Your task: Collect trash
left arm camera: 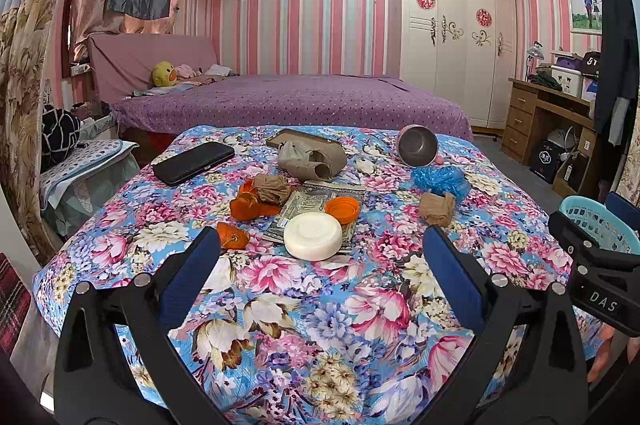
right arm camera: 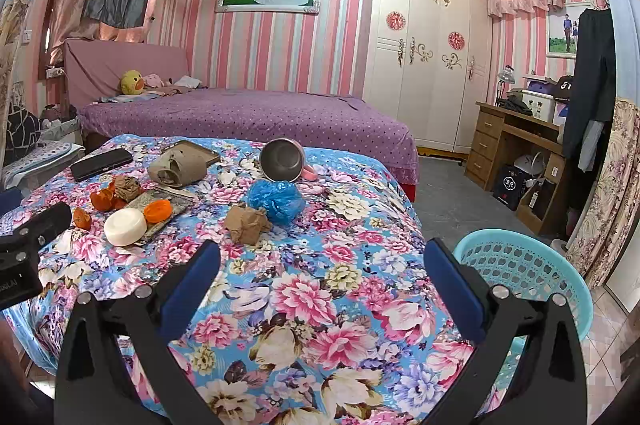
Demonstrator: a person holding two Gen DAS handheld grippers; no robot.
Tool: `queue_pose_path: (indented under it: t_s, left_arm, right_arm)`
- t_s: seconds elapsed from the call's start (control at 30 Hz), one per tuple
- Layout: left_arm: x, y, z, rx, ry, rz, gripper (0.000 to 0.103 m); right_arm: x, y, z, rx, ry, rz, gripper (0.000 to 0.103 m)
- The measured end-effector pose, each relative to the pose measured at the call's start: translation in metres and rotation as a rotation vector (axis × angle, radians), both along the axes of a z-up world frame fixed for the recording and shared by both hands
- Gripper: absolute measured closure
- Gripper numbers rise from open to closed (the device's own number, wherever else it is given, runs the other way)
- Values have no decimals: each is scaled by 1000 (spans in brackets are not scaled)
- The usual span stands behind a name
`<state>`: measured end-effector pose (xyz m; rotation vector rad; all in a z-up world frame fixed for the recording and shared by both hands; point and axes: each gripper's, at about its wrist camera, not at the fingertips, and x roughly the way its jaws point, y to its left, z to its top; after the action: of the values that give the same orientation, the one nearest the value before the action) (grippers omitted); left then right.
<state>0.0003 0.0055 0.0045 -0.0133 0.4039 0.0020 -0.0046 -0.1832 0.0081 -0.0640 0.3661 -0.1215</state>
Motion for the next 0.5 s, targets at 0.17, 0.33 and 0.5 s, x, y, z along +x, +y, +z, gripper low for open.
queue_pose_path:
  t_s: [0.17, 0.33, 0.5]
  left_arm:
    - [0, 0, 0, 0, -1, 0, 5]
    - [0, 1, -1, 4, -1, 5, 5]
    - [1, 2, -2, 5, -2, 5, 5]
  right_arm:
    - [0, 0, 0, 1, 0, 0, 4]
    - [0, 1, 1, -2, 0, 1, 4]
    - [1, -1, -2, -3, -3, -1, 4]
